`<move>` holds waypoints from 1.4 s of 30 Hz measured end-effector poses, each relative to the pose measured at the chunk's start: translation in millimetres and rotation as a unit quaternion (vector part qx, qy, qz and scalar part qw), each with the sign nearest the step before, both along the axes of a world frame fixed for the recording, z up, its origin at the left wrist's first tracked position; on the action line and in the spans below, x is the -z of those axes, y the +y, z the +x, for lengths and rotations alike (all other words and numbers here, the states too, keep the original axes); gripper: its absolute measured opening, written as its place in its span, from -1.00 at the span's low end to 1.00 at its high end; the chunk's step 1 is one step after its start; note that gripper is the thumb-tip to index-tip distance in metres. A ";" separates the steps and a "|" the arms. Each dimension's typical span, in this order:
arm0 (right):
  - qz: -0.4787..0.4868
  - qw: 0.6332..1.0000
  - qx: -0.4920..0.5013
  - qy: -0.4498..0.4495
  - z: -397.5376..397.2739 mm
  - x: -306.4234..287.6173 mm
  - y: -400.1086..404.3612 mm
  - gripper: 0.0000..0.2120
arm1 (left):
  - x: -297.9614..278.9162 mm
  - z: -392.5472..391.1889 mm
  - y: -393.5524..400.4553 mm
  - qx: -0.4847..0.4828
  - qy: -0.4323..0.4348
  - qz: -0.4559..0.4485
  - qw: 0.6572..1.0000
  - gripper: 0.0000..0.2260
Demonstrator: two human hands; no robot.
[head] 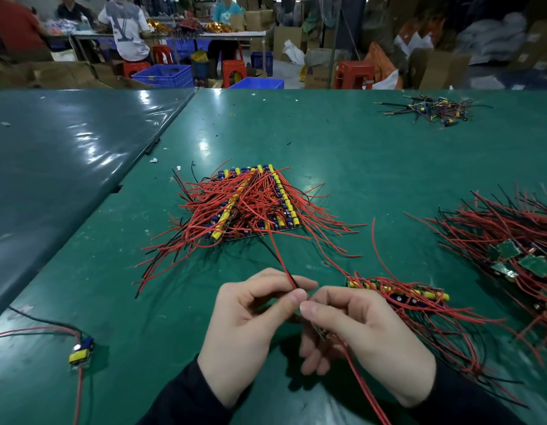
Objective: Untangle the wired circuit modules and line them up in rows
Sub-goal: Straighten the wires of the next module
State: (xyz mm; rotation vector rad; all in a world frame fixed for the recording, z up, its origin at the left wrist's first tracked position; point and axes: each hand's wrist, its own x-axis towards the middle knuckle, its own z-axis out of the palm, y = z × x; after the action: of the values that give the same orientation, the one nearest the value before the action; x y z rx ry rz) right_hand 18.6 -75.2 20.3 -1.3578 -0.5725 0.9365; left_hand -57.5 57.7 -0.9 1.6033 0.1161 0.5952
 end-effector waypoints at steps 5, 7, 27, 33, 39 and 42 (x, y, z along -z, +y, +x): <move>-0.013 0.999 -0.002 -0.048 0.8 0.7 -1.4 -0.81 | 0.5 0.7 -1.9 -0.002 0.005 0.025 1.000 -0.90; -0.022 0.997 0.006 -0.071 0.1 2.1 -1.3 -0.80 | 1.6 1.0 -3.2 -0.003 0.004 0.026 1.000 -0.90; -0.118 0.903 0.059 -0.408 -8.9 12.6 -7.2 -0.67 | -14.3 -1.0 8.3 -0.103 0.068 -0.096 0.988 -0.81; -0.039 0.985 -0.020 -0.168 -11.6 1.3 -2.4 -0.80 | -19.6 -2.8 14.7 -0.025 0.095 -0.258 0.961 -0.80; 0.029 0.994 -0.108 -0.016 -10.3 -8.0 -0.3 -0.79 | -25.8 -5.1 15.6 0.011 0.093 -0.310 0.946 -0.84; 0.022 0.993 -0.115 -0.016 -9.9 -6.5 0.9 -0.79 | -23.8 -5.2 13.8 -0.013 0.068 -0.269 0.961 -0.89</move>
State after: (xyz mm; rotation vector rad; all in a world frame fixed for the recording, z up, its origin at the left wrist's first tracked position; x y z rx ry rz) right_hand 8.7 -74.3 26.8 -1.2872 -0.7834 1.0824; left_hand -62.7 71.5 22.8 1.1108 0.3698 0.4241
